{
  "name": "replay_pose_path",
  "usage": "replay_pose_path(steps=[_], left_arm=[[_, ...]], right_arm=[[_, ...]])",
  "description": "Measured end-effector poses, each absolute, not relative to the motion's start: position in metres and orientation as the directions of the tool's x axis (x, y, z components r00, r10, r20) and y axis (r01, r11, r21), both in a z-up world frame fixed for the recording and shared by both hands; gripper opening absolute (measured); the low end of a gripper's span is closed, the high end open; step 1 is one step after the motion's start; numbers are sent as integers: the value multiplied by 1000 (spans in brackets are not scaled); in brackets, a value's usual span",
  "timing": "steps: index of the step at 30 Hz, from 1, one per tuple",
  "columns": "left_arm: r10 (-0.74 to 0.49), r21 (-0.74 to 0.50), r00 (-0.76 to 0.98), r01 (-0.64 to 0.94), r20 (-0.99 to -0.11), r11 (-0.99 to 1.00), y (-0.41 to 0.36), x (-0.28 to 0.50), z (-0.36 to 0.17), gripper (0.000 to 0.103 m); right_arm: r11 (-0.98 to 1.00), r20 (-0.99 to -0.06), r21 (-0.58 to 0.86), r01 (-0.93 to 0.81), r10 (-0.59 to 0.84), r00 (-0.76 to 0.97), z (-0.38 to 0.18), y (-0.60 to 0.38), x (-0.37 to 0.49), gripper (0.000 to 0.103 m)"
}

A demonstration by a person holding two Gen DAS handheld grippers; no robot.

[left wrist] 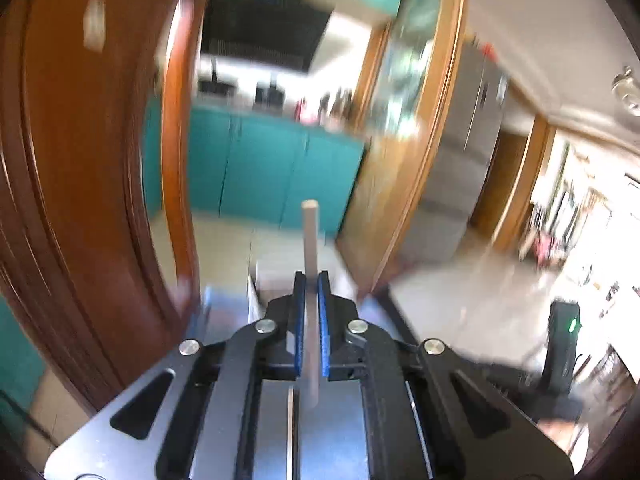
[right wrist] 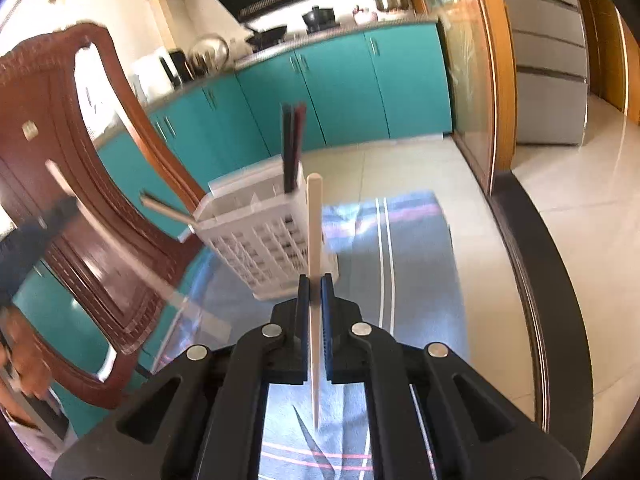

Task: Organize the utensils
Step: 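Lift both held chopsticks up over the white holder, then open both tools to drop the chopsticks into the holder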

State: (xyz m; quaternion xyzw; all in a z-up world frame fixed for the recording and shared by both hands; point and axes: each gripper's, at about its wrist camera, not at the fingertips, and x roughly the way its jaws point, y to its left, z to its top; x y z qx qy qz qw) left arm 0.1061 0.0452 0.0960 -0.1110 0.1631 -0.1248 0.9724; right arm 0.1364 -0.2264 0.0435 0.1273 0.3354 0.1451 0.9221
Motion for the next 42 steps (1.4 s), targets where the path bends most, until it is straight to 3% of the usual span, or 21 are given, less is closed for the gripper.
replay_pose_path(steps=[3,6,12,15,26,31,32,36,42], left_arm=[[-240,-264,962,200,-129,944,50,101,128,7],[-137,-248,989,121,-49,961,46,110,139,7],[-67,-227,988,34,-140,973,36,165,99,7],[-59,-202,980,20,-190,979,33,180,82,7],[-87,-178,956,38,-279,983,35,194,52,7],[-97,-180,962,52,-254,982,39,189,53,10],[-97,-174,965,55,-244,983,39,187,53,12],[-107,-181,973,70,-203,981,44,166,51,21],[-122,-269,976,69,-182,961,58,138,39,23]], right_arm=[[912,-506,350,-213,375,776,72,-228,136,6],[901,-419,364,-236,384,823,103,-227,139,6],[889,-145,371,-267,340,929,153,-224,140,6],[911,-82,342,-229,272,959,145,-214,148,6],[946,-265,257,-198,266,927,72,-169,203,6],[950,-293,245,-195,265,919,65,-160,200,8],[951,-295,244,-189,259,920,66,-161,198,10],[953,-276,251,-171,240,931,72,-172,183,43],[940,-218,240,-243,297,930,63,-194,133,45]])
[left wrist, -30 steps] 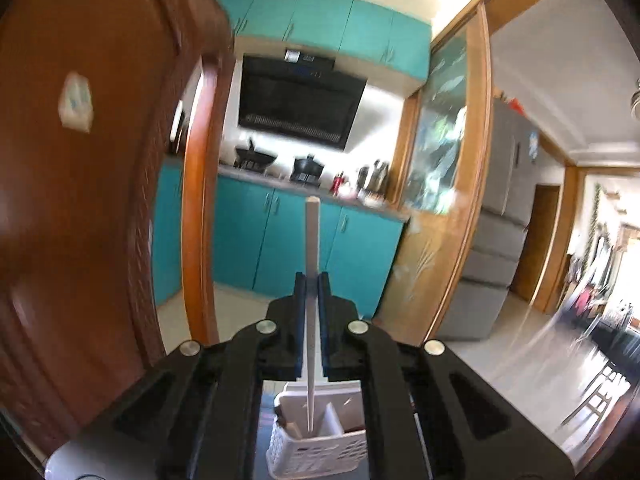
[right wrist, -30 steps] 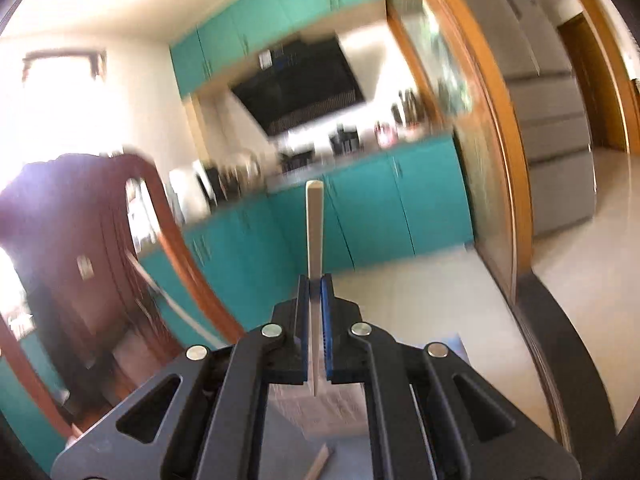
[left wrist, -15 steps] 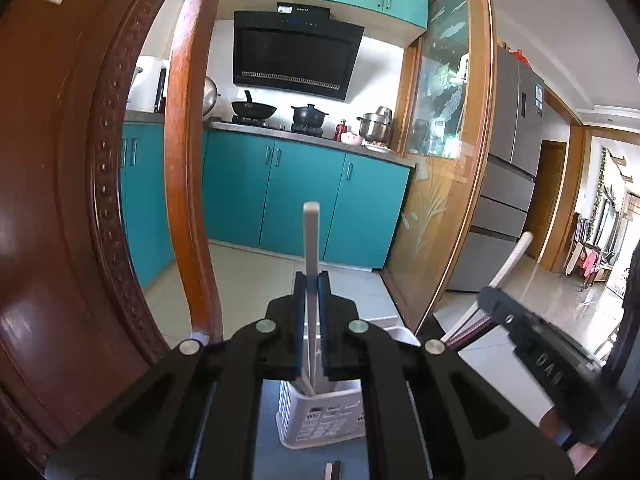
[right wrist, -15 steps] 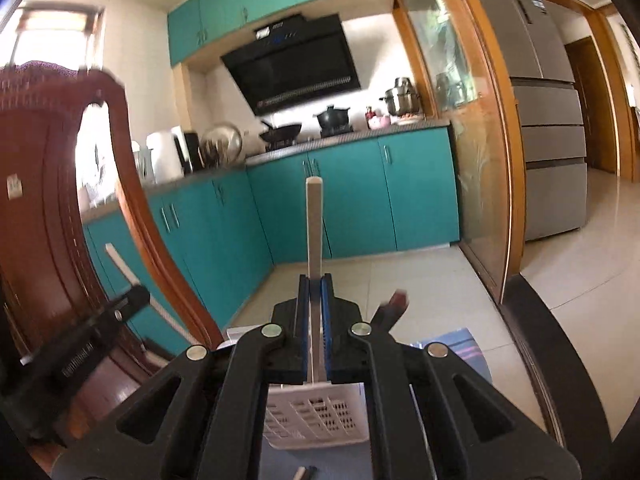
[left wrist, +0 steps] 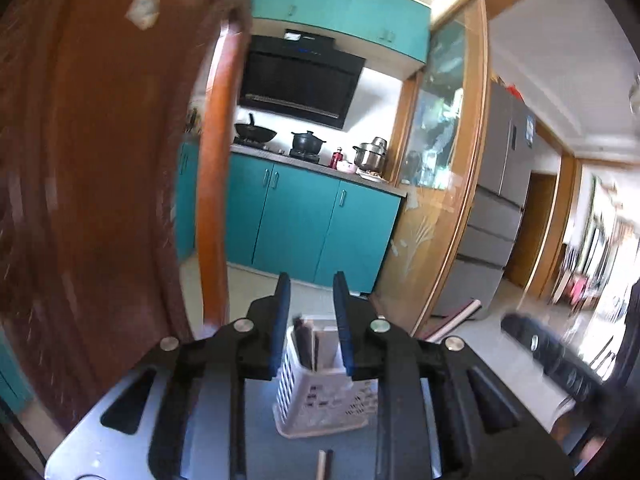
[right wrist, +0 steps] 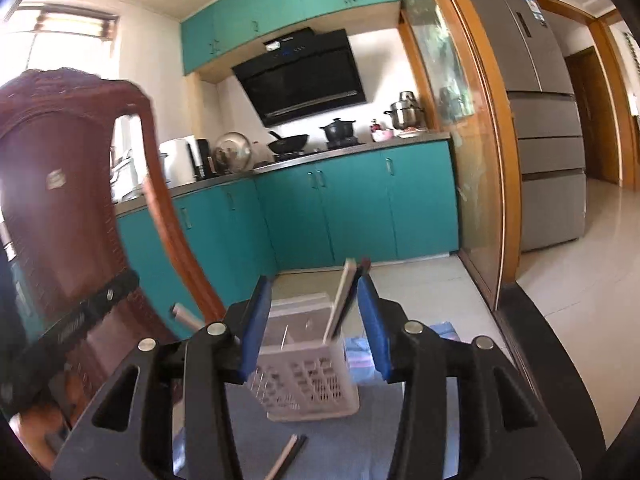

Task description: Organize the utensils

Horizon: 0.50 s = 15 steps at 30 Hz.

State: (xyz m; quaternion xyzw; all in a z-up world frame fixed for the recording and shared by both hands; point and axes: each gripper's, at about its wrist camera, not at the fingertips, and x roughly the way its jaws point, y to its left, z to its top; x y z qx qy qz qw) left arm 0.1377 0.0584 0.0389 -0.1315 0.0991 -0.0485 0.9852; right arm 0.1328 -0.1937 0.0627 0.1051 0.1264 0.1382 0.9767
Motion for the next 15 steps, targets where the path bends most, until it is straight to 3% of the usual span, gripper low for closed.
replay_pose_path(steps=[2,4,5,8,10,12,15], left_arm=[[-156,-277,959,87,-238,957,58,135,23,23],[-175,-241,913,88,-368,966,51,148,-2,23],[-202,-240,862,97,-466,966,47,161,-21,23],[-276,-276,594,93,-755,957,30,202,-91,23],[-242,-229,489,87,-838,970,18,210,-123,23],[-256,-233,444,107,-859,967,8,210,-136,23],[-262,-223,443,139,-857,965,-5,207,-138,31]], right_arm=[[947,-303,237,-217,285,909,35,-194,135,45],[964,-432,230,-137,227,873,15,-194,153,45],[964,-512,253,-78,202,835,1,-199,167,45],[943,-633,330,37,191,750,-24,-216,189,45],[943,-681,317,99,154,716,-34,-222,195,45],[945,-710,303,127,135,691,-38,-223,200,45],[942,-735,309,127,152,661,-46,-222,203,45]])
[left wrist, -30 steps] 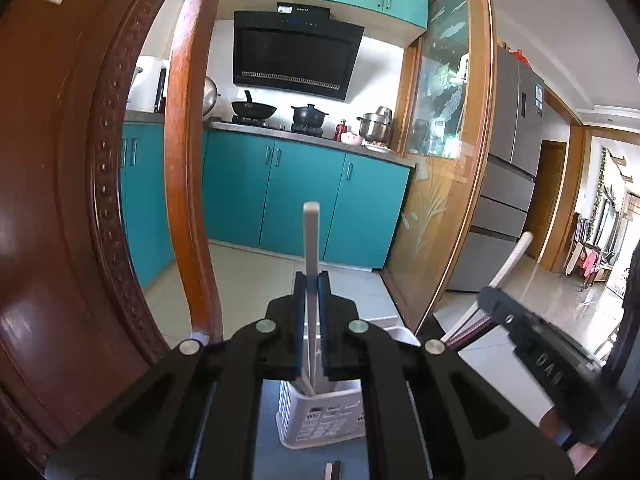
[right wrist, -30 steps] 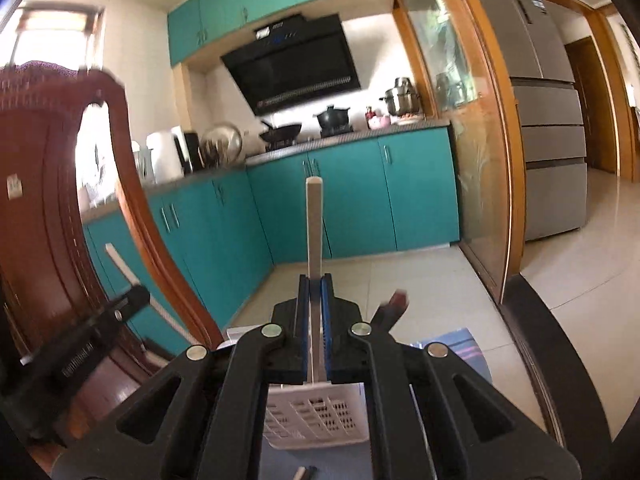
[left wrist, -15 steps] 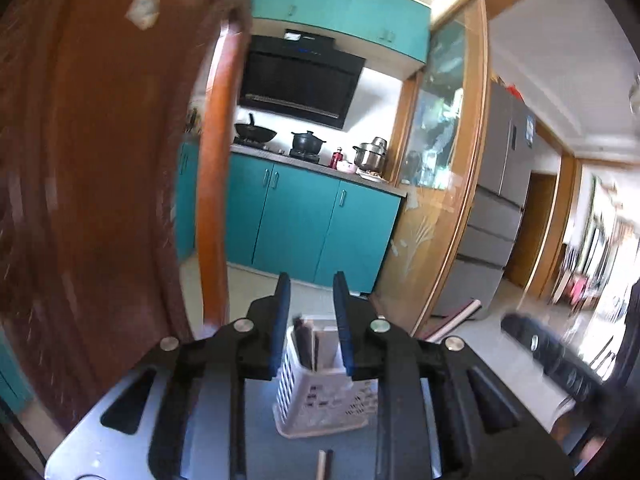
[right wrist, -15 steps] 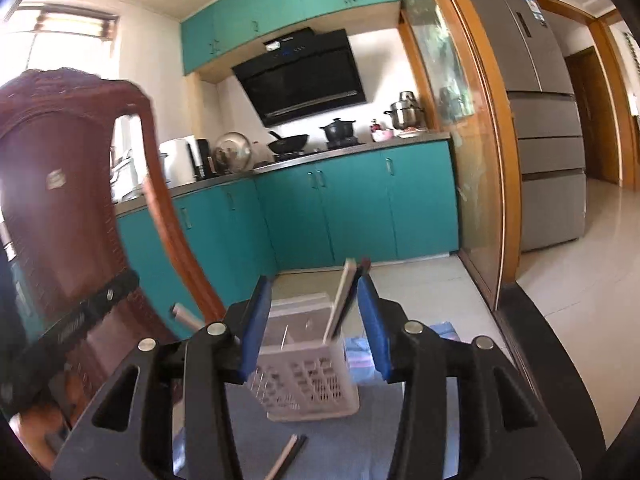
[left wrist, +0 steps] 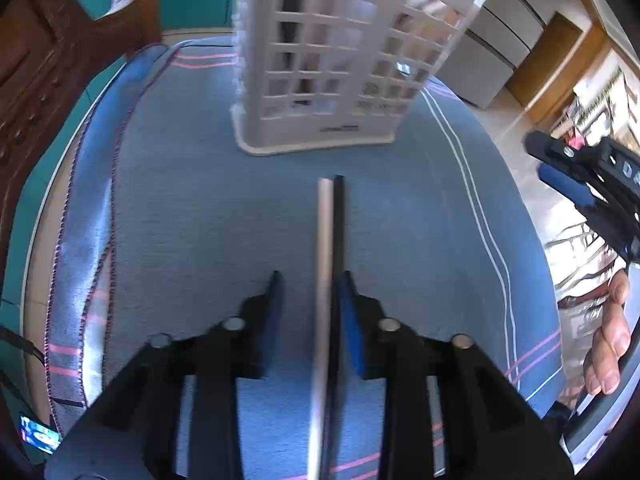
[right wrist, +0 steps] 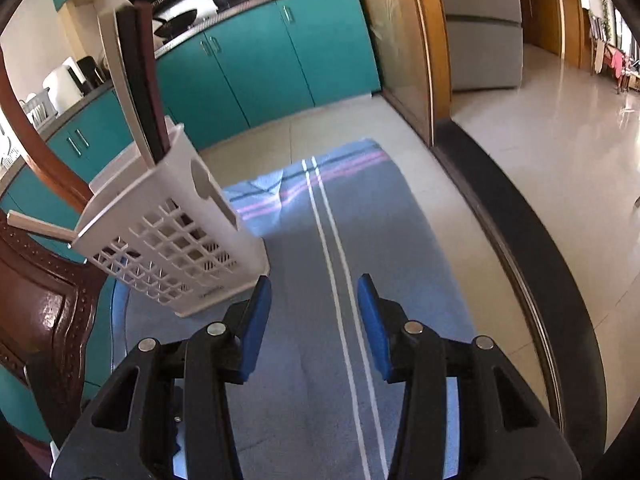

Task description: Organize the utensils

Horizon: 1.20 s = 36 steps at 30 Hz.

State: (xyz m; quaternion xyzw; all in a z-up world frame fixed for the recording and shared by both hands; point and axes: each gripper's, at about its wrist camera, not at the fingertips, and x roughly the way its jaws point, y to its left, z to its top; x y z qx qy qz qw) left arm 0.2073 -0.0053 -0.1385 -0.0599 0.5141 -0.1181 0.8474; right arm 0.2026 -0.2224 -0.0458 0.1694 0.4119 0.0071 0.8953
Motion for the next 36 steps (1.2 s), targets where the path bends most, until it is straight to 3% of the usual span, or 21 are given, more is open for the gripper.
replay_pose_path(steps=[2,4,11,20,31,36], left_arm=[[-246,-210,457,128,-855,969,-9,207,-139,27],[-242,-203,463,133,-853,970,-14,205,-139,13],[-203,-159,499,129,-843,979,-32,199,-141,13],[-334,-282,531,180,-779,942,-57,183,-129,13],[-212,-251,547,3,-810,968,-22,197,-130,13],[-165,-240,570,-58,-805,969,1,202,-125,24]], right_arm=[[946,-751,300,123,155,642,-48,-218,204,45],[951,-765,288,116,155,625,-52,-216,204,45],[960,-785,260,105,147,602,-56,-212,202,45],[963,-801,242,115,132,584,-61,-217,204,45],[973,-815,221,59,152,560,-71,-200,208,48],[976,-831,207,-71,214,514,-86,-162,209,48]])
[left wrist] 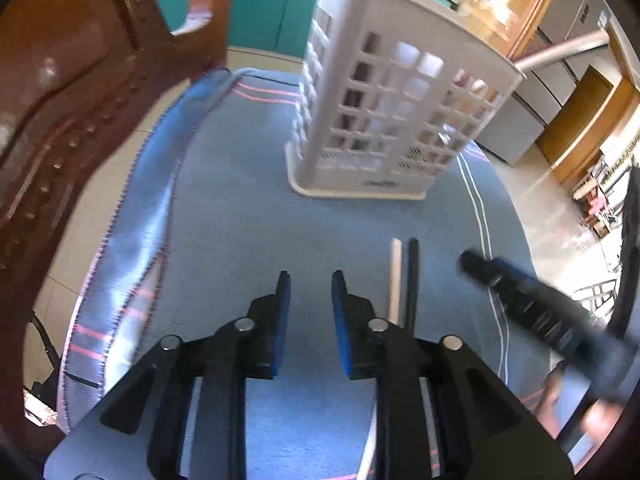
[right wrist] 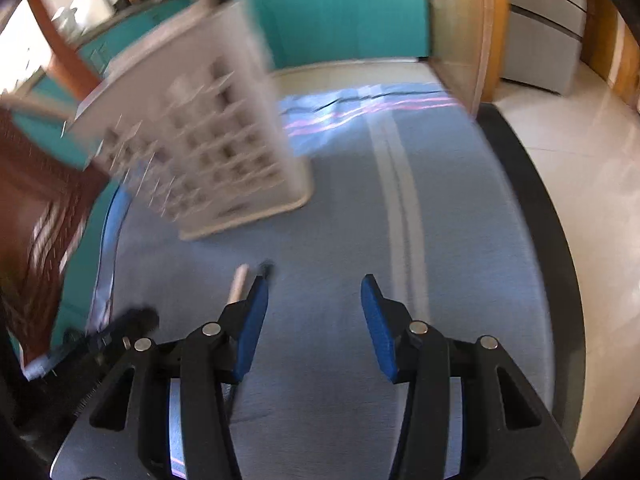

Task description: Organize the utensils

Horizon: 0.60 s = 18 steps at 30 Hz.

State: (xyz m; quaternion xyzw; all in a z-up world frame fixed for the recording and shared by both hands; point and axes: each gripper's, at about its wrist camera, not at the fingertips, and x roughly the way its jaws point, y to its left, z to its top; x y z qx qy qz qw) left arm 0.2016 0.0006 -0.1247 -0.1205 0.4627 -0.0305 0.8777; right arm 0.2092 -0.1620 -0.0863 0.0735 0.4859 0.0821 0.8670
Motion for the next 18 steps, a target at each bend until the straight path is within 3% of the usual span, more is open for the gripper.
replay_pose_path(steps=[4,10,11,14,18], left_arm=[[-134,-214,580,-72,-803,974,6,200,-122,29],[-123,-198,565,-73,-816,978,14,203,-127,32],[-121,-197,563,-76,-818,978,15,204,-128,32],[-121,-195,562,-73,-818,978,15,203,-128,36],[-142,-188,551,-27,-822,982,4,204,-131,39]], right_arm=[[988,-873,77,-132,130,469,-105,-128,210,43],[981,-878,78,-179,152,453,-108,-117,207,42],[982,-880,65,-179,141,454,-108,-117,207,39],[986,-888,46,-159,113,446,-107,-125,209,15],[989,-896,71,-131,121,428,-105,-146,214,10]])
